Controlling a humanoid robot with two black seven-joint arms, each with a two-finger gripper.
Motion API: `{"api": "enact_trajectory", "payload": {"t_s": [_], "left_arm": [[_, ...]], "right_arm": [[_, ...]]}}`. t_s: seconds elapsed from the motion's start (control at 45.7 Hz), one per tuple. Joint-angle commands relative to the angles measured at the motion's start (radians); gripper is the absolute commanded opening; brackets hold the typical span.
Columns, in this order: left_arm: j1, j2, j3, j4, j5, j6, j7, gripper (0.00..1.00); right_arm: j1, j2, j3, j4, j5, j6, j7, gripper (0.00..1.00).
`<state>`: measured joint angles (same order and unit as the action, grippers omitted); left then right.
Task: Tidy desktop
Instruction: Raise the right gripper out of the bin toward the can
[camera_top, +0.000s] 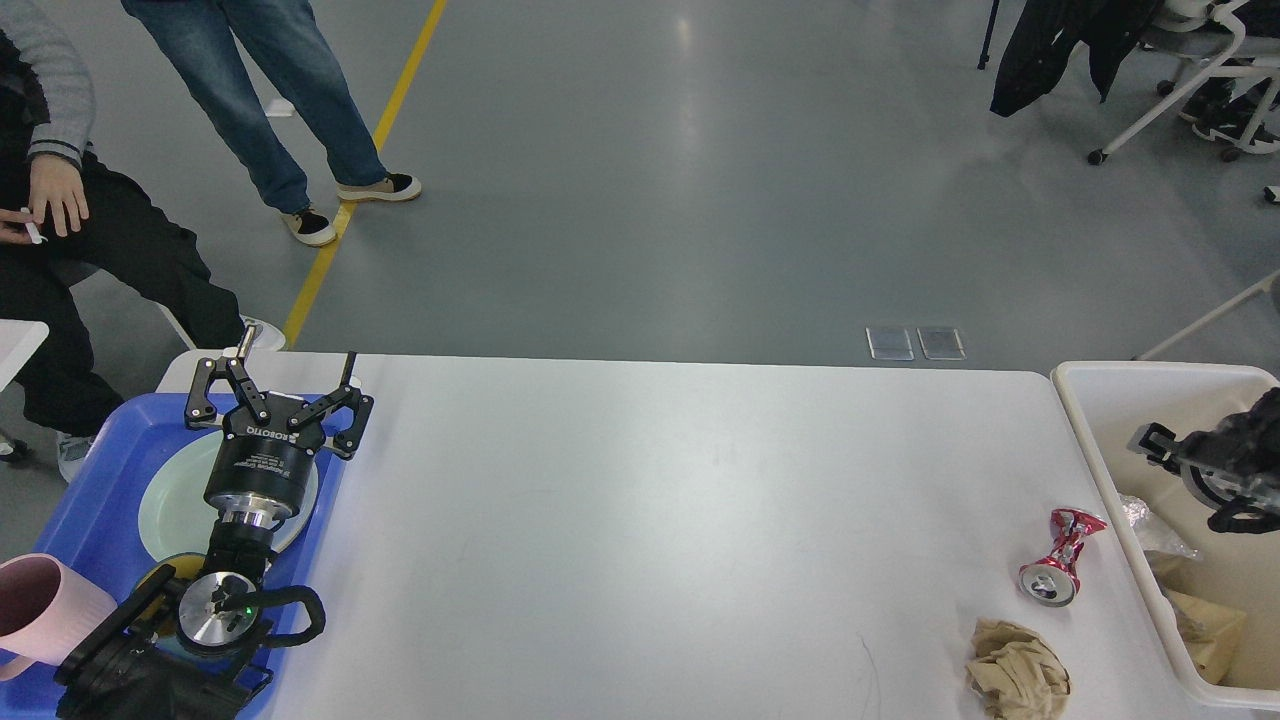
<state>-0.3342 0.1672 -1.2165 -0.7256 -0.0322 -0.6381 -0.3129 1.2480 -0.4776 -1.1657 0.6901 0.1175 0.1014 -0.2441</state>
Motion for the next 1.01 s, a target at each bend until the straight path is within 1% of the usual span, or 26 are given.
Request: {"api": "enact_trajectory", "payload": {"t_s": [0.0,0.066,0.088,0.153,0.219,0.306,0.372,0.416,0.525,0.656,0.853,0.919,0.984], "left_arm": [[0.000,-0.002,0.000,0.000,0.000,0.000,0.000,0.96],[0.000,0.000,0.000,0.000,0.000,0.000,0.000,0.96],[0.000,0.000,0.000,0.000,0.000,0.000,0.000,0.96],[0.000,0.000,0.000,0.000,0.000,0.000,0.000,0.96],[0.000,0.000,0.002,0.000,0.000,0.000,0.000,0.96],[0.000,0.000,0.002,0.000,0.000,0.000,0.000,0.96],[0.000,0.000,0.002,0.000,0.000,0.000,0.000,0.96],[0.001,0.000,0.002,0.000,0.000,0.000,0.000,0.96],[0.001,0.000,0.002,0.000,0.000,0.000,0.000,0.96],[0.001,0.000,0.002,0.000,0.000,0.000,0.000,0.96],[0.001,0.000,0.000,0.000,0.000,0.000,0.000,0.96],[0.000,0.000,0.002,0.000,0.000,0.000,0.000,0.96],[0.000,0.000,0.002,0.000,0.000,0.000,0.000,0.96]], "right_arm": [[0.223,0.010,-0.121,0.178,0.004,0.118,-0.003,1.00],[0.332,0.022,-0.155,0.252,0.005,0.176,-0.003,1.00],[0.384,0.036,-0.172,0.279,0.007,0.210,-0.003,1.00],[0.467,0.069,-0.215,0.315,0.007,0.285,-0.003,1.00],[0.556,0.111,-0.249,0.347,0.008,0.388,-0.003,1.00],[0.659,0.158,-0.258,0.385,0.008,0.550,-0.003,1.00],[0.725,0.181,-0.249,0.437,0.007,0.622,-0.003,1.00],[0.772,0.192,-0.239,0.479,0.007,0.644,-0.004,1.00],[0.913,0.200,-0.215,0.635,0.007,0.646,-0.006,1.00],[1.039,0.188,-0.149,0.772,0.007,0.652,-0.006,1.00],[1.226,0.195,-0.147,0.910,0.007,0.719,-0.004,1.00],[1.277,0.189,-0.144,0.950,0.008,0.719,-0.004,1.00],[1.286,0.189,-0.140,0.956,0.010,0.718,-0.004,1.00]]}}
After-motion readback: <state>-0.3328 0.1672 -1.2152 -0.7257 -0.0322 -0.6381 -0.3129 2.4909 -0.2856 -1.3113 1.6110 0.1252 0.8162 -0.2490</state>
